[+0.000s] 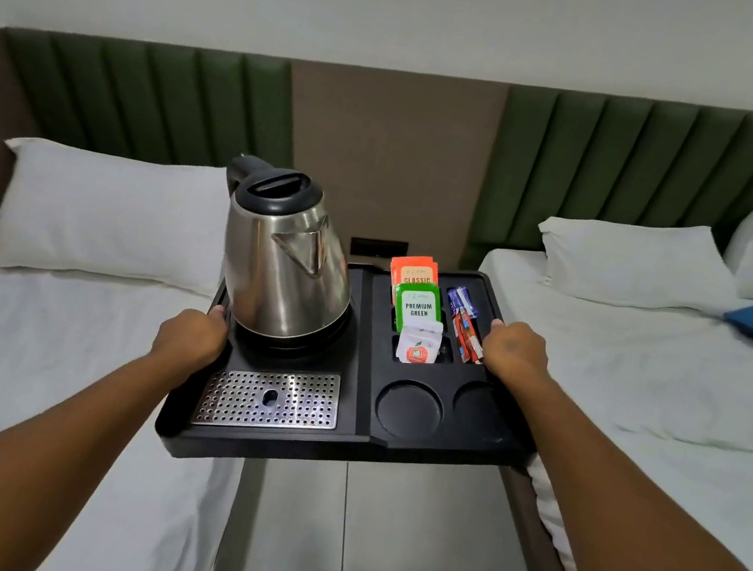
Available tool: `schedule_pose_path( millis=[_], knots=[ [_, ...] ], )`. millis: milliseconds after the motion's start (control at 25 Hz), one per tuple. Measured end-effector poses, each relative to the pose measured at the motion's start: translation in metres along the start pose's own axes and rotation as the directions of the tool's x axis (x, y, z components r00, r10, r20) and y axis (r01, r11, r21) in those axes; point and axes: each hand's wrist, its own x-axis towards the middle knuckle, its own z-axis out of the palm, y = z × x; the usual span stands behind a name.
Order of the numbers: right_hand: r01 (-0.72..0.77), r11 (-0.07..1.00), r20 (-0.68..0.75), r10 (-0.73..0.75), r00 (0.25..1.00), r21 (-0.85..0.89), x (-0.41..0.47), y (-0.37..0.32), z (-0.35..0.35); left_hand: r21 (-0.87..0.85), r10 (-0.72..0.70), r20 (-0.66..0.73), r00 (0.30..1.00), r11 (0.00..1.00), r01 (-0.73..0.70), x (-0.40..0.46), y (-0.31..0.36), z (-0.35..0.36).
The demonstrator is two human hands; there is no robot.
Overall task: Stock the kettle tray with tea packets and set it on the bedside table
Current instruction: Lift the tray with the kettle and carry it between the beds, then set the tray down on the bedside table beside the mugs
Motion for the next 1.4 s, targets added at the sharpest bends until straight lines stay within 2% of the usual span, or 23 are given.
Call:
schedule_pose_path(
  millis=[320,600,760,960,1120,1280,1400],
  knots=[
    [-0.039,0.997,0.043,0.037,0.998,0.065,0.238,-0.081,0.108,0.048,0.016,0.001,1.000,0.999,-0.016,0.242,0.125,0.083],
    [-0.083,0.996,0.185,0.078,0.980,0.021,0.481,-0.133,0.258,0.084,-0.030,-0.018,0.999,0.996,0.032,0.471,0.194,0.222],
    [-0.061,0.992,0.310,0.091,0.946,-0.107,0.606,-0.127,0.371,0.135,-0.031,0.001,1.000,0.990,0.031,0.593,0.190,0.334],
    [-0.002,0.969,0.492,0.127,0.861,-0.247,0.720,-0.065,0.533,0.203,0.001,0.045,0.999,0.979,-0.010,0.728,0.137,0.496],
    [0.015,0.939,0.499,0.168,0.850,-0.343,0.761,-0.016,0.627,0.242,0.049,0.059,0.997,0.968,-0.062,0.784,0.096,0.593],
    [0.044,0.935,0.513,0.154,0.844,-0.353,0.793,0.002,0.677,0.255,0.075,0.045,0.996,0.963,-0.084,0.814,0.081,0.641],
    [0.053,0.930,0.425,0.116,0.898,-0.365,0.810,-0.001,0.694,0.250,0.067,0.038,0.997,0.965,-0.074,0.831,0.087,0.658]
  ],
)
